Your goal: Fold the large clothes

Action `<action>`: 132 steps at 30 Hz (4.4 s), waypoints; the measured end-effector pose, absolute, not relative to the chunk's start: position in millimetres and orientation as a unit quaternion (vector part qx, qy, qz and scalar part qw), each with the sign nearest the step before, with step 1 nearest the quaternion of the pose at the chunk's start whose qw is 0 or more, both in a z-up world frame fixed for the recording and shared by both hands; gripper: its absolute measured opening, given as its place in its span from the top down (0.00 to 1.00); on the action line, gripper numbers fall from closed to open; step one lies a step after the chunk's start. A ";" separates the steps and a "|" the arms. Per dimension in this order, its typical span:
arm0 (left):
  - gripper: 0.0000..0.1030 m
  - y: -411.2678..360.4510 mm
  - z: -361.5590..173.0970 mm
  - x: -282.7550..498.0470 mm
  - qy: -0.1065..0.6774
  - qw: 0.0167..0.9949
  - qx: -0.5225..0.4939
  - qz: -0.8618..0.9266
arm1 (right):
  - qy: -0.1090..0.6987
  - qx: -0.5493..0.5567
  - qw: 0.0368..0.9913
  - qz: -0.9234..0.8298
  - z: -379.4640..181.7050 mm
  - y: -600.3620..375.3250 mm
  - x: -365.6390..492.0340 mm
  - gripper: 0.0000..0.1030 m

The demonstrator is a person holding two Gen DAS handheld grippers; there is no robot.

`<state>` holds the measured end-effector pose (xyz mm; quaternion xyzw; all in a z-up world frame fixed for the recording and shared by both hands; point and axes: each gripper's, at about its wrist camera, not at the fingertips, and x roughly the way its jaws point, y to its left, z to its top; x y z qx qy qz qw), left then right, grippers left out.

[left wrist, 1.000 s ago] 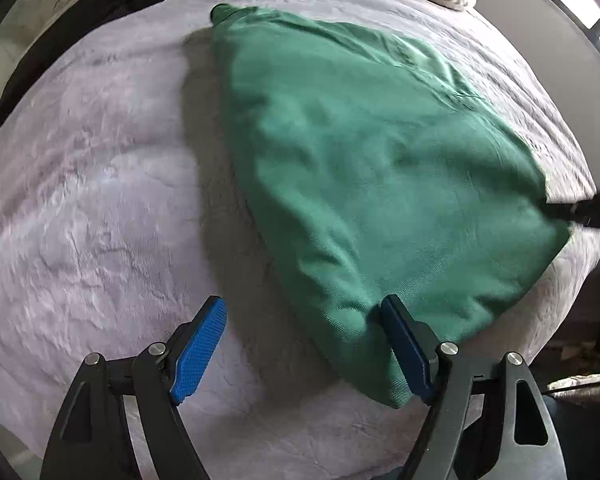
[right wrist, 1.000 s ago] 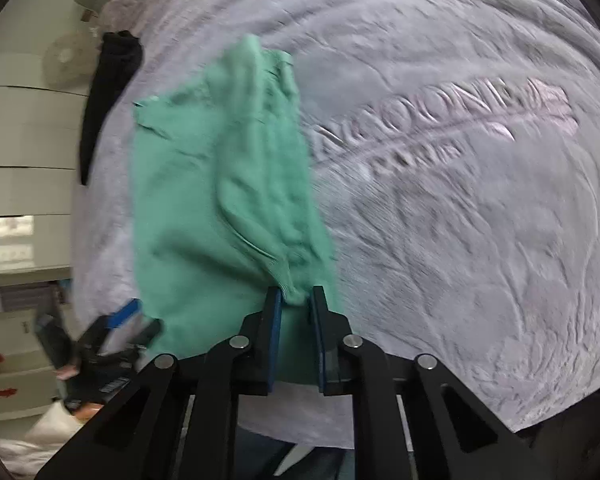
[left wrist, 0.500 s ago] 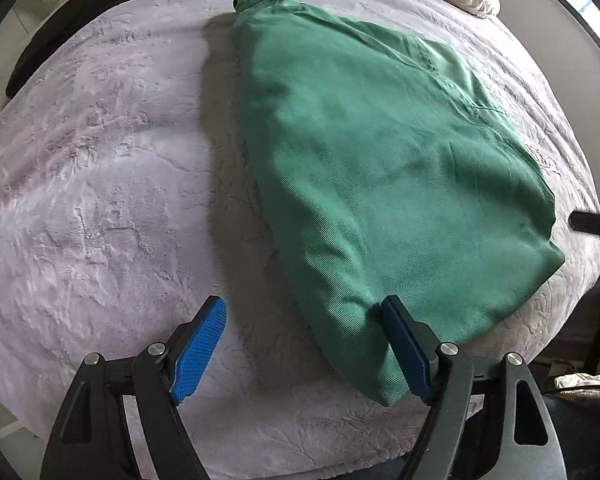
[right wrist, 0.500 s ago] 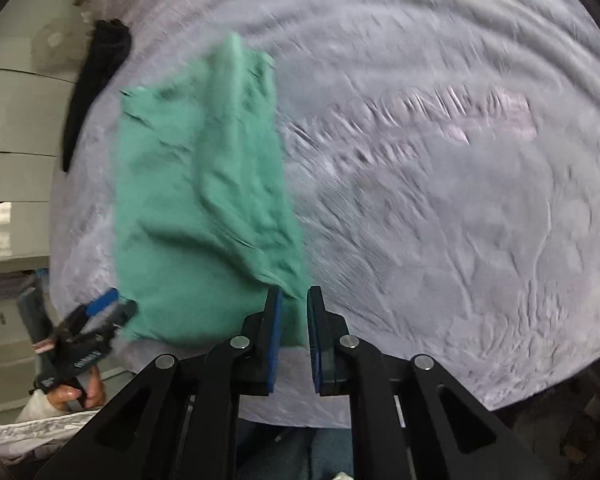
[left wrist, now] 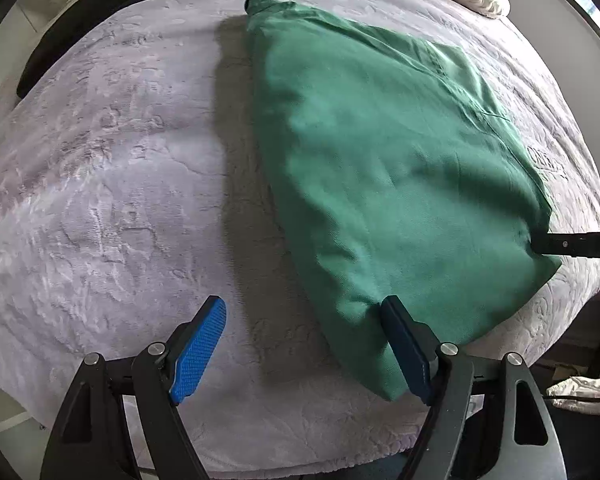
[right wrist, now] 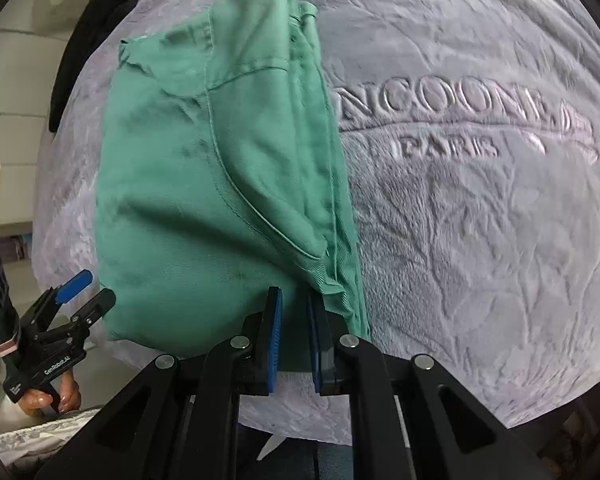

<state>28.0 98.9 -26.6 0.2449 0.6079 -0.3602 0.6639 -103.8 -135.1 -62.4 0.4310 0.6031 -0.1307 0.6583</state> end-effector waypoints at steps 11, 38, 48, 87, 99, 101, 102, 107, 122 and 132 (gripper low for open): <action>0.00 98.5 -12.7 43.7 0.611 0.674 0.239 -0.339 | 0.592 0.424 0.672 -0.132 -31.3 -142.8 -111.3 0.85; 0.00 70.3 39.6 60.5 0.603 0.717 0.221 -0.271 | 0.575 0.325 0.721 -0.207 40.9 -149.6 -64.6 0.00; 0.00 59.8 49.6 53.7 0.600 0.715 0.231 -0.274 | 0.581 0.342 0.709 -0.205 41.6 -151.3 -68.5 0.00; 0.00 56.0 52.1 56.4 0.595 0.723 0.230 -0.265 | 0.594 0.295 0.716 -0.219 46.1 -144.3 -53.1 0.00; 0.00 54.8 50.0 59.9 0.595 0.721 0.233 -0.269 | 0.598 0.291 0.715 -0.215 43.8 -145.0 -50.4 0.00; 0.00 53.9 49.8 60.8 0.595 0.720 0.234 -0.270 | 0.598 0.291 0.715 -0.216 44.2 -144.9 -50.1 0.00; 0.00 53.3 49.8 61.0 0.595 0.720 0.235 -0.270 | 0.598 0.290 0.715 -0.216 44.2 -144.9 -50.1 0.00; 0.00 53.2 50.0 59.9 0.595 0.720 0.234 -0.270 | 0.599 0.286 0.716 -0.216 43.9 -146.5 -49.5 0.00; 0.00 50.7 50.5 58.4 0.594 0.718 0.239 -0.274 | 0.601 0.283 0.716 -0.213 43.4 -147.6 -48.7 0.00; 0.00 50.9 51.1 58.9 0.593 0.718 0.239 -0.275 | 0.601 0.284 0.716 -0.213 43.5 -147.4 -48.2 0.00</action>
